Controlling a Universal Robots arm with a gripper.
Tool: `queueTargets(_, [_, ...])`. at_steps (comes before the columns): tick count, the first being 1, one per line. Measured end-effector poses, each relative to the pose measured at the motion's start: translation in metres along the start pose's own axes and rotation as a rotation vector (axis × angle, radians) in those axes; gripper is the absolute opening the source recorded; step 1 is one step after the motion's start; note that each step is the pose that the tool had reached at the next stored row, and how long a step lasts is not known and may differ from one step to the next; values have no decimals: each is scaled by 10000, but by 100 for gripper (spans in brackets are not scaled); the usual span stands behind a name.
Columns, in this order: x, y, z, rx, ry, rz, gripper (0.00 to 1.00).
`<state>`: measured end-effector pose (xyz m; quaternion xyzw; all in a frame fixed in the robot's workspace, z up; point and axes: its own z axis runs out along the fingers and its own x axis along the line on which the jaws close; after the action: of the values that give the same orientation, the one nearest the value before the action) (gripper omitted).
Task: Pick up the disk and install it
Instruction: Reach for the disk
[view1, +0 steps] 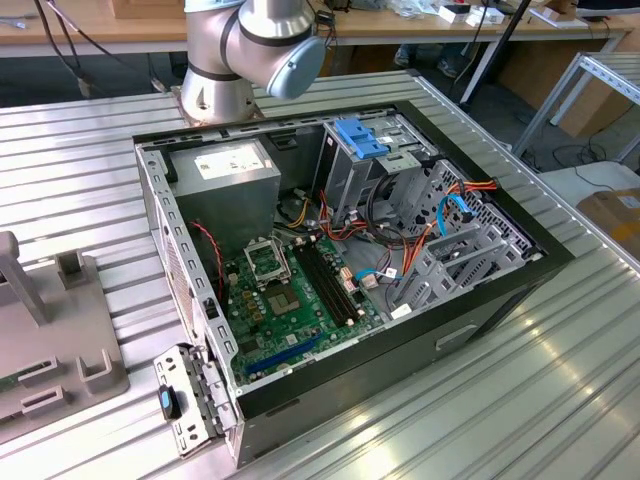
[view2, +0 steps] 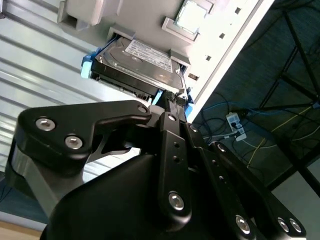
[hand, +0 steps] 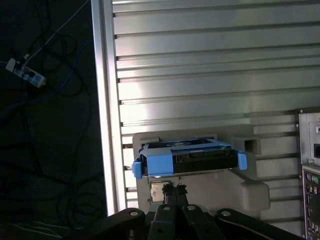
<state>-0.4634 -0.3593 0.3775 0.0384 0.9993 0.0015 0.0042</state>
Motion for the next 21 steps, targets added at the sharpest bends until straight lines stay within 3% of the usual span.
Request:
queueTargets(3, [42, 66, 32, -1, -2, 1, 11])
queueTargets(9, [74, 108, 135, 0, 1, 0, 11])
queueTargets(21, [100, 134, 178, -1, -1, -1, 11])
